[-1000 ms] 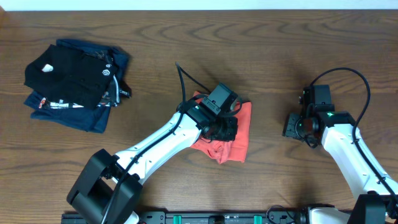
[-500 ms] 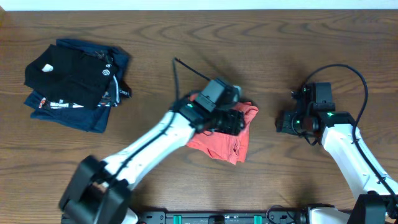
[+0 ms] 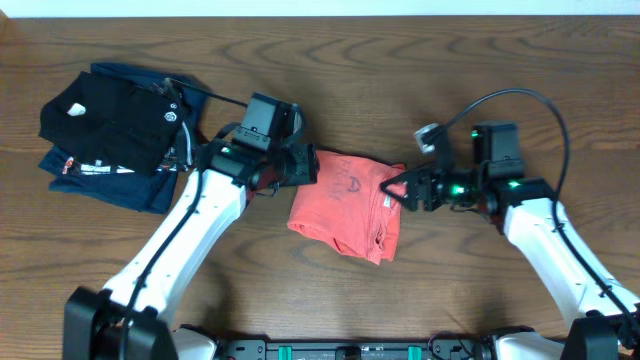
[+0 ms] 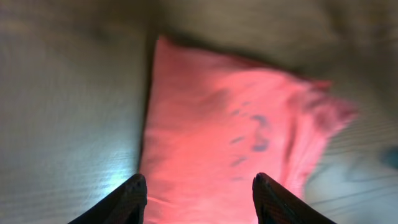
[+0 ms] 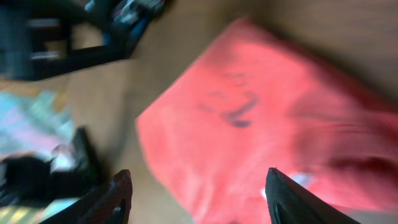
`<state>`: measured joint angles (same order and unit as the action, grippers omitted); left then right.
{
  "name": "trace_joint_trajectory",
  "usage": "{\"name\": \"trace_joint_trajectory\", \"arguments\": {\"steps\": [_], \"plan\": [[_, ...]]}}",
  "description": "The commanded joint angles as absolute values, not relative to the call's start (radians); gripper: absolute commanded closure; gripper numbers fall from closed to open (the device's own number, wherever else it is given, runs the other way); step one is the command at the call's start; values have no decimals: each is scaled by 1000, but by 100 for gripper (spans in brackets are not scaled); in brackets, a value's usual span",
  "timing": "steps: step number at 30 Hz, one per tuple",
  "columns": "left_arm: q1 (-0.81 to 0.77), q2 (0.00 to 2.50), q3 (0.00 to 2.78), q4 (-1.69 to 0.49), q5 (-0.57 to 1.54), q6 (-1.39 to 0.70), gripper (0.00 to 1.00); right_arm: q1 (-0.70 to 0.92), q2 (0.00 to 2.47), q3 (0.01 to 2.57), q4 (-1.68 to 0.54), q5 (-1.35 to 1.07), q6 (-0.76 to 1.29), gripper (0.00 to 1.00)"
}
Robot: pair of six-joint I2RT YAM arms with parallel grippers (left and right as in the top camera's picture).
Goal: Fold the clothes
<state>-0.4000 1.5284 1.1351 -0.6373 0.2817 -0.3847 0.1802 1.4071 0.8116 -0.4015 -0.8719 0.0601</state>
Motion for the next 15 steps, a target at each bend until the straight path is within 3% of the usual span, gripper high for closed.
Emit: {"name": "trace_joint_trajectory", "arguments": {"steps": [1,9,15], "plan": [[-397,1600,1100,-664,245,-367,44,270,1427,829,-419,-962,75,33],[-397,1748,1099,-692,244,-366,44,410,1591,828,-439,-961,75,34],[-397,1833,1099,-732,244,-366,43,414,1746,828,-558,-828,75,47]]}}
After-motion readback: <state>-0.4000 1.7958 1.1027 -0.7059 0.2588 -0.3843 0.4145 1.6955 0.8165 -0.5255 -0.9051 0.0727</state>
